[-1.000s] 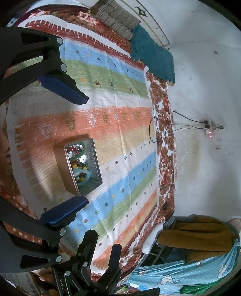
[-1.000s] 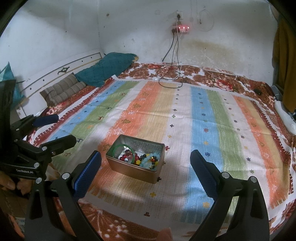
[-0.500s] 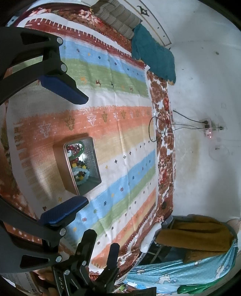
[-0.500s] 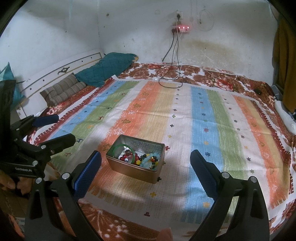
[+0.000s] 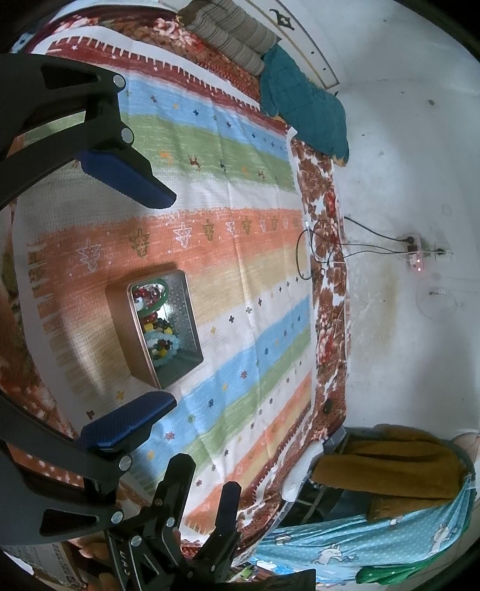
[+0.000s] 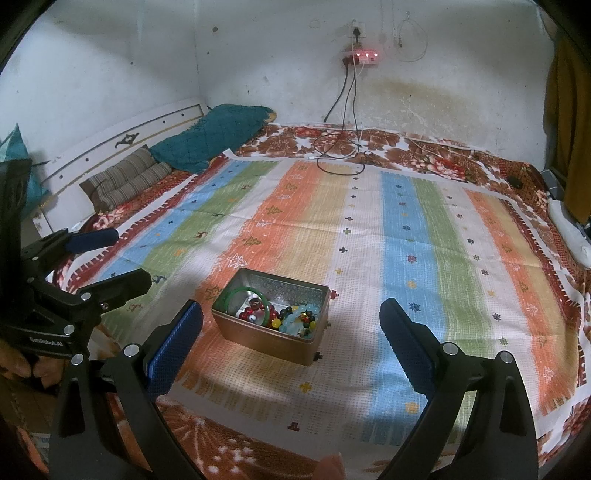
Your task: Organize jewelry
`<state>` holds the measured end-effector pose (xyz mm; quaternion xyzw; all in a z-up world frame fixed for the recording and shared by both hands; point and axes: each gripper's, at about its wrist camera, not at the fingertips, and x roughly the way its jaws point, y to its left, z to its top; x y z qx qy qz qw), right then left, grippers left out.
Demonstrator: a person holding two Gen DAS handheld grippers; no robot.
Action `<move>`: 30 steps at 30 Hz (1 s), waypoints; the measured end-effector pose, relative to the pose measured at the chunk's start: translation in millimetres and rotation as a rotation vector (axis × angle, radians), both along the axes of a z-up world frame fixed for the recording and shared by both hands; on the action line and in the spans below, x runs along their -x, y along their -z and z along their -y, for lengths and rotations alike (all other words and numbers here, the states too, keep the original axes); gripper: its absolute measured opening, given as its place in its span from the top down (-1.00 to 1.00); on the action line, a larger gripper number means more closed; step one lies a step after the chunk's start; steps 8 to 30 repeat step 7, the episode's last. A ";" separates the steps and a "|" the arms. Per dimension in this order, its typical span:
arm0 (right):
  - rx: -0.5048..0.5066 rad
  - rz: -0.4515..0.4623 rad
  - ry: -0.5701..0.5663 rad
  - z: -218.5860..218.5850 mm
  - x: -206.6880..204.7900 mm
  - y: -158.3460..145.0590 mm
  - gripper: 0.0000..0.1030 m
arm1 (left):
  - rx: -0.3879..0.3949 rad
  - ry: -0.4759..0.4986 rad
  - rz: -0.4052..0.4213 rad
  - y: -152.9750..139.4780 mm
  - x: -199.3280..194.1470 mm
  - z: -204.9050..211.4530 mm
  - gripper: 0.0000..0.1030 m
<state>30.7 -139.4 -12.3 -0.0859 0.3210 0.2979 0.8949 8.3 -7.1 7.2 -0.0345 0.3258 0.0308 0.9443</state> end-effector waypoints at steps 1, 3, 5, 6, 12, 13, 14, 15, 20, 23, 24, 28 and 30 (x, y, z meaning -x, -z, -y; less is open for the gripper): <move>0.001 0.000 0.000 -0.1 0.1 0.5 -0.89 | 0.001 0.000 0.001 0.0 0.0 0.0 -0.89; 0.001 0.001 -0.001 0.0 0.1 -0.4 -0.89 | 0.000 -0.003 -0.001 0.1 -0.4 0.0 -0.89; 0.001 0.001 -0.001 0.1 -0.1 -0.7 -0.89 | -0.001 -0.005 -0.003 -0.4 -1.4 -0.9 -0.89; 0.002 0.001 -0.001 0.1 -0.1 -0.8 -0.89 | -0.001 -0.005 -0.004 -0.7 -2.0 -1.4 -0.89; 0.002 0.001 -0.001 -0.1 0.0 -0.3 -0.89 | -0.001 -0.003 -0.003 -0.7 -2.0 -1.4 -0.89; 0.002 0.001 -0.001 -0.1 0.0 -0.3 -0.89 | -0.001 -0.003 -0.003 -0.7 -2.0 -1.4 -0.89; 0.002 0.001 -0.001 -0.1 0.0 -0.3 -0.89 | -0.001 -0.003 -0.003 -0.7 -2.0 -1.4 -0.89; 0.002 0.001 -0.001 -0.1 0.0 -0.3 -0.89 | -0.001 -0.003 -0.003 -0.7 -2.0 -1.4 -0.89; 0.002 0.001 -0.001 -0.1 0.0 -0.3 -0.89 | -0.001 -0.003 -0.003 -0.7 -2.0 -1.4 -0.89; 0.002 0.001 -0.001 -0.1 0.0 -0.3 -0.89 | -0.001 -0.003 -0.003 -0.7 -2.0 -1.4 -0.89; 0.002 0.001 -0.001 -0.1 0.0 -0.3 -0.89 | -0.001 -0.003 -0.003 -0.7 -2.0 -1.4 -0.89; 0.002 0.001 -0.001 -0.1 0.0 -0.3 -0.89 | -0.001 -0.003 -0.003 -0.7 -2.0 -1.4 -0.89; 0.002 0.001 -0.001 -0.1 0.0 -0.3 -0.89 | -0.001 -0.003 -0.003 -0.7 -2.0 -1.4 -0.89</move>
